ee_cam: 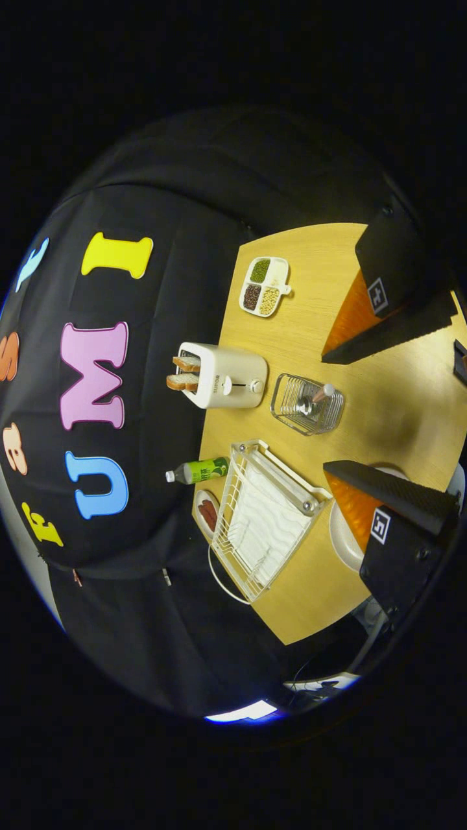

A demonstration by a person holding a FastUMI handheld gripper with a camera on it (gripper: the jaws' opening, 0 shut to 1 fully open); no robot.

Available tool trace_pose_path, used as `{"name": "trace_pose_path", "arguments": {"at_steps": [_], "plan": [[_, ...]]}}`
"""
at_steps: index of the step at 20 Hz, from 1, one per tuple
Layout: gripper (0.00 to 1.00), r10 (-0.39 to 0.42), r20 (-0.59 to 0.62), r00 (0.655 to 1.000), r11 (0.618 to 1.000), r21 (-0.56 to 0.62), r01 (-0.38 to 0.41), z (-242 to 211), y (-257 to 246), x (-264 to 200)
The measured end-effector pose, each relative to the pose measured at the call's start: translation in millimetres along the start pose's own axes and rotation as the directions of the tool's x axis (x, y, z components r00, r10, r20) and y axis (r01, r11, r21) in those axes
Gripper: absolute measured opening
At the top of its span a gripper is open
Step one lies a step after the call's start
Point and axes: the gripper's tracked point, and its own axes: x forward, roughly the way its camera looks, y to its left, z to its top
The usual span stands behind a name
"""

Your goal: Take the plate from the dish rack, then take the spoon from the basket and place it into the plate.

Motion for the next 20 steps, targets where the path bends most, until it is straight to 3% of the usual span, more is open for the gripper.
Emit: {"name": "trace_pose_path", "arguments": {"at_steps": [3, 5, 6, 8, 10, 12, 14, 16, 20], "plan": [[0.84, -0.018, -0.06, 0.998, 0.999, -0.031, 0.016, -13, -13, 38], [0.67, -0.017, -0.087, 0.996, 1.0, -0.008, 0.016, -17, -12, 55], [0.52, -0.017, -0.094, 0.995, 1.0, -0.001, 0.016, -18, -13, 64], [0.43, -0.007, -0.124, 0.992, 1.0, 0.011, 0.008, -24, -10, 77], [0.43, -0.005, -0.144, 0.99, 1.0, 0.009, 0.007, -28, -8, 86], [0.32, -0.013, -0.165, 0.986, 1.0, 0.006, 0.014, -34, -7, 91], [0.32, -0.029, -0.187, 0.982, 0.999, 0.011, 0.032, -41, -9, 97], [0.18, -0.016, -0.192, 0.981, 0.999, 0.045, 0.025, -38, -7, 95], [0.12, -0.036, -0.18, 0.983, 0.996, 0.079, 0.05, -33, -14, 91]]}}
